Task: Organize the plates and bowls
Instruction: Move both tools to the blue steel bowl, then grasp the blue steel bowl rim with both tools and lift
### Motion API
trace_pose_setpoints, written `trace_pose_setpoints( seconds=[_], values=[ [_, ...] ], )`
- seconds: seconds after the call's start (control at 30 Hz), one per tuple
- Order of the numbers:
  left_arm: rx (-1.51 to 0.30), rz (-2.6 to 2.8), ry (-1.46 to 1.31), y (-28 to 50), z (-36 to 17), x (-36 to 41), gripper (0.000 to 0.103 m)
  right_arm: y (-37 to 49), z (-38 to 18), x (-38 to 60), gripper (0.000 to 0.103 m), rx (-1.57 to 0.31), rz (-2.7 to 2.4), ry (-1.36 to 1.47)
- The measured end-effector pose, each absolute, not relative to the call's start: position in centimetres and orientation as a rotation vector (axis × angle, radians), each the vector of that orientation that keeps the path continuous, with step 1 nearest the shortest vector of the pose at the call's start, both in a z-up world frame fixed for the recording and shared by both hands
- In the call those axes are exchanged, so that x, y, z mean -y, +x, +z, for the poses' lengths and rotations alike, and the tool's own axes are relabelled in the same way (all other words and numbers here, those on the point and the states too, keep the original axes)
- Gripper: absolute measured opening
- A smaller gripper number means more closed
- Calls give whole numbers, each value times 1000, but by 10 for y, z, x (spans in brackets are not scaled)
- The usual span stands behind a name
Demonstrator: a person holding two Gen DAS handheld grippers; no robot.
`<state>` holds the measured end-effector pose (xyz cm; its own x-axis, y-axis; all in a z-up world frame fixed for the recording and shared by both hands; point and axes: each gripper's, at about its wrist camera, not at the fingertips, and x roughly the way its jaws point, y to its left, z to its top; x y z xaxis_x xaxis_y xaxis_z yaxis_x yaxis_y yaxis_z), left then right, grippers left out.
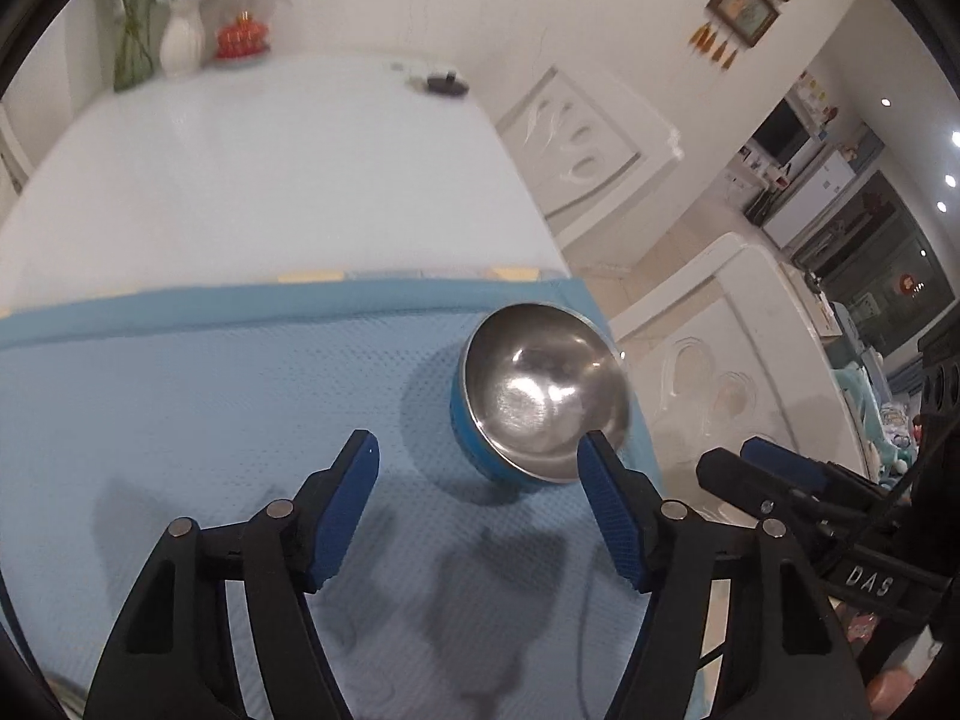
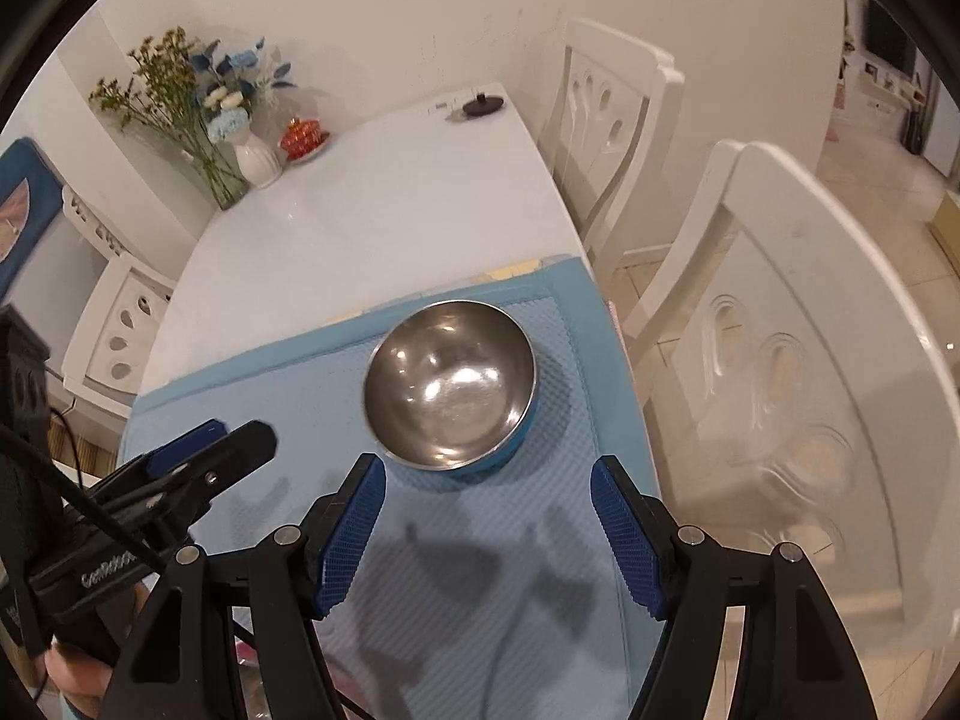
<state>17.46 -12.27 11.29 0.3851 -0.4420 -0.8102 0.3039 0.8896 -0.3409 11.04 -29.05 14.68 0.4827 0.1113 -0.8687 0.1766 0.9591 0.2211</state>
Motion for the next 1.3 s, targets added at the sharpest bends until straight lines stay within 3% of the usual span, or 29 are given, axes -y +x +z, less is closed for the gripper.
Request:
trace_pose_setpoints(
  seconds=[0.53, 0.63, 0.8, 1.0, 1.07, 1.3],
  values=[
    [-1230, -471, -85, 224, 47, 153, 46, 174, 66, 313, 69, -1201, 9, 348],
    [-1254, -478, -78, 227, 41, 156, 34, 180, 52, 313, 69, -1219, 24, 350],
    [-1266, -488, -62, 228, 36, 160, 24, 186, 37, 315, 45, -1236, 46, 369],
    [-1263, -491, -51, 227, 33, 167, 16, 184, 31, 316, 27, -1230, 49, 377],
    [-1251, -489, -38, 225, 36, 168, 16, 184, 32, 313, 23, -1230, 58, 376],
    [-1221, -480, -87, 218, 57, 157, 16, 176, 54, 298, 23, -1211, 56, 344]
  ],
)
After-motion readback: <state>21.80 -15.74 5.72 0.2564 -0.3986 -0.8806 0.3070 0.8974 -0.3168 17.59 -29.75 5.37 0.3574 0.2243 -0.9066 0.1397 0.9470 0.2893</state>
